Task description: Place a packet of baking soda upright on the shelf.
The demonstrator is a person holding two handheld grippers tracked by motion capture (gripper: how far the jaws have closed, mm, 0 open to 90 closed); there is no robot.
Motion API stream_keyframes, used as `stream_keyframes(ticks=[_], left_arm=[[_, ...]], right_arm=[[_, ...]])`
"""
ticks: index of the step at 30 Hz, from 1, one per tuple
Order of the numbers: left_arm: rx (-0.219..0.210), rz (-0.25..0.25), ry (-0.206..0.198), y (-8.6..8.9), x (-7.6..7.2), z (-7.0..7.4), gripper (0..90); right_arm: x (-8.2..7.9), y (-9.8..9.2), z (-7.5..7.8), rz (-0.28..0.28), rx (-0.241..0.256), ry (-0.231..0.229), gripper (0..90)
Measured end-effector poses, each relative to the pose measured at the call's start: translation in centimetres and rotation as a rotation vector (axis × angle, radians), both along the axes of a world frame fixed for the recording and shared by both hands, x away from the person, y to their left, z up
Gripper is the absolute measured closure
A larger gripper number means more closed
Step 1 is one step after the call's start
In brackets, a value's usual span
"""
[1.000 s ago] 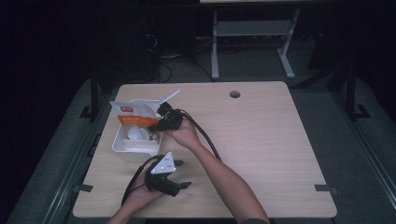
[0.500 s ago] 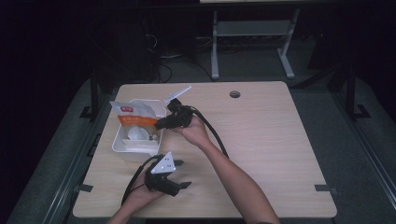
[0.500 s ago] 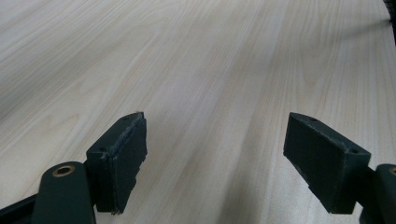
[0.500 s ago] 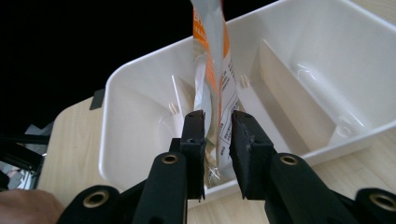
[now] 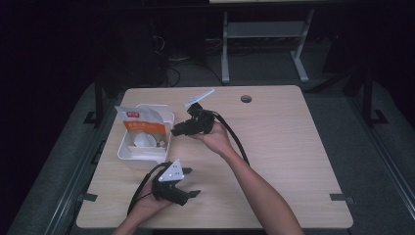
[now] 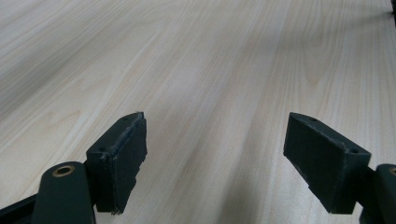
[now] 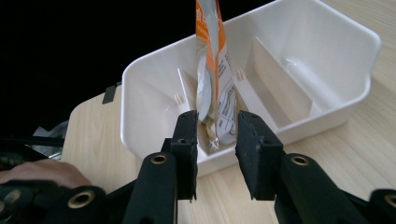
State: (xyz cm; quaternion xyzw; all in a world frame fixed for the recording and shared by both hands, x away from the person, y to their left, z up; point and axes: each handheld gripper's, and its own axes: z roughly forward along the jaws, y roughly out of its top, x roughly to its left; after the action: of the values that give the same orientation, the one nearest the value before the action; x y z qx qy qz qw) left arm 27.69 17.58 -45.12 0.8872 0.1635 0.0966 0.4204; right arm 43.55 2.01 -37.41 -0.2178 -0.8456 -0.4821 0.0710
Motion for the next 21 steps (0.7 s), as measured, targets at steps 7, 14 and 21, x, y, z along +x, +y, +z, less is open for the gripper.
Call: stream_keyframes(ticks=[7,14,21], left_arm=[[0.002,0.003,-0.002,0.0,0.0,0.0,20.8],[0.006,0.008,-0.001,0.0,0.1,-0.1,20.8],[0.008,0.009,-0.003,-0.1,0.1,-0.1,20.8]], right_arm=[[-0.3,-2.4,0.3,-0.014,0.011,0.001,64.9],[-0.6,-4.4,0.4,-0.031,0.024,0.006,62.2],[-0.9,-5.9,0.4,-0.046,0.036,0.012,58.5]])
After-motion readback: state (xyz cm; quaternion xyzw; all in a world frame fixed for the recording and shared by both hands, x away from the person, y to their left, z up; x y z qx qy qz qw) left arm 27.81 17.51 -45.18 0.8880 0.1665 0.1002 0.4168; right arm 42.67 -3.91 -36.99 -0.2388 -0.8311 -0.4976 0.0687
